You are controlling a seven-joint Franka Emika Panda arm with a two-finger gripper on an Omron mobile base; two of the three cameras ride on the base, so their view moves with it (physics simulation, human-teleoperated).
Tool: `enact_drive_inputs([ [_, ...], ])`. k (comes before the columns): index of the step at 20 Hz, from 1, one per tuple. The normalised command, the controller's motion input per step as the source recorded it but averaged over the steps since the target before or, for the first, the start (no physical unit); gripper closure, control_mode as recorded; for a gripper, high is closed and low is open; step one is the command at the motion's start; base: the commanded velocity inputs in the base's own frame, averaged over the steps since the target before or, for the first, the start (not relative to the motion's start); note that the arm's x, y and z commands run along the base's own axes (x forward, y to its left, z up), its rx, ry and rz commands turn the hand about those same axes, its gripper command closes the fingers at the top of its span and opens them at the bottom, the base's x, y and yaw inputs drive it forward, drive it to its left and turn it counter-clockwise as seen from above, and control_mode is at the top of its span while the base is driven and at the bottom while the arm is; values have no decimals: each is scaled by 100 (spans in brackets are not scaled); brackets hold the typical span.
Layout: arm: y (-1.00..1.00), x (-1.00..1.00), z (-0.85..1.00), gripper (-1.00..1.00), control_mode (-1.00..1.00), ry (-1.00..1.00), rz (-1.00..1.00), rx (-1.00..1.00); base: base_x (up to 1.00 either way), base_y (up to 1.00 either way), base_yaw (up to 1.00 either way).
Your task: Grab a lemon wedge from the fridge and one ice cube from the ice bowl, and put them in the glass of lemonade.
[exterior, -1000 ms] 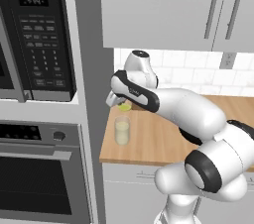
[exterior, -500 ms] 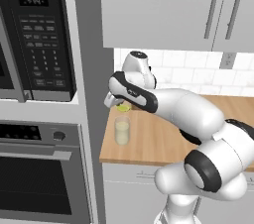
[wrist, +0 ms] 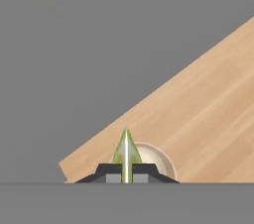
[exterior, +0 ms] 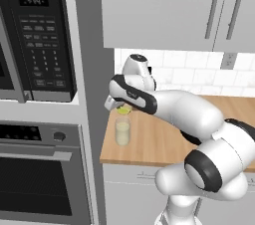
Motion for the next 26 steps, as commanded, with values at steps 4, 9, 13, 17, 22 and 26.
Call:
enact_drive_inputs([
  [4,0,0,0,-100,-100,0,0,0,0,0,0],
  [9,0,0,0,-100,-100,0,0,0,0,0,0],
  [13,0,0,0,-100,-100,0,0,0,0,0,0],
  [17,-1,-2,0,-100,-100,0,0,0,0,0,0],
  [22,-20,-38,0,-100,-100,-3,0,4,0,0,0],
  [26,-15,-48,0,-100,-100,-5,0,3,0,0,0],
])
